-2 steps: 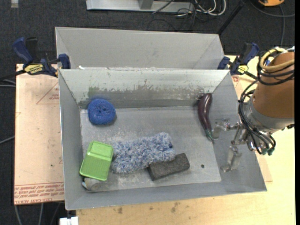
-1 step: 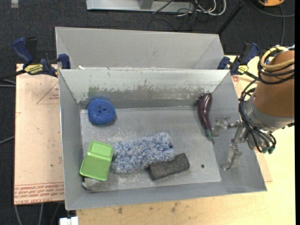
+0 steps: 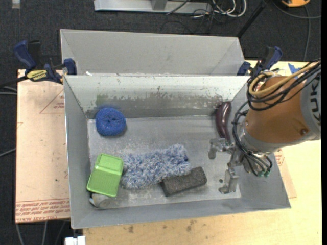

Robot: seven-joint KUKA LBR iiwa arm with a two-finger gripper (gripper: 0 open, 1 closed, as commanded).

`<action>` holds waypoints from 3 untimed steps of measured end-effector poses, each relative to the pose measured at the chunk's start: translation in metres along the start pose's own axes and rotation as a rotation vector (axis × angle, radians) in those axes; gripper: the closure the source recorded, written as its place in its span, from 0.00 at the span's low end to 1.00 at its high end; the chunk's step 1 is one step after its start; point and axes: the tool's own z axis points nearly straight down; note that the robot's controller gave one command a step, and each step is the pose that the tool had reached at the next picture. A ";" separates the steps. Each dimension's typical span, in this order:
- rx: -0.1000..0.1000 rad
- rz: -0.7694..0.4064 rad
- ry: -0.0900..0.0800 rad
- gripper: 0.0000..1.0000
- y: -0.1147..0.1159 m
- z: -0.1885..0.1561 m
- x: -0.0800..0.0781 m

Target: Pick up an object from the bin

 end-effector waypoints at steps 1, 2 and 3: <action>-0.003 -0.171 0.005 0.00 0.052 0.006 -0.010; -0.002 -0.038 0.004 0.00 0.051 0.055 -0.014; 0.000 -0.098 -0.002 0.00 0.058 0.090 -0.015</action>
Offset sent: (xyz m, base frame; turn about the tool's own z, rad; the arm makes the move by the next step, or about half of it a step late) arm 0.0096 0.0512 -0.0554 -0.0376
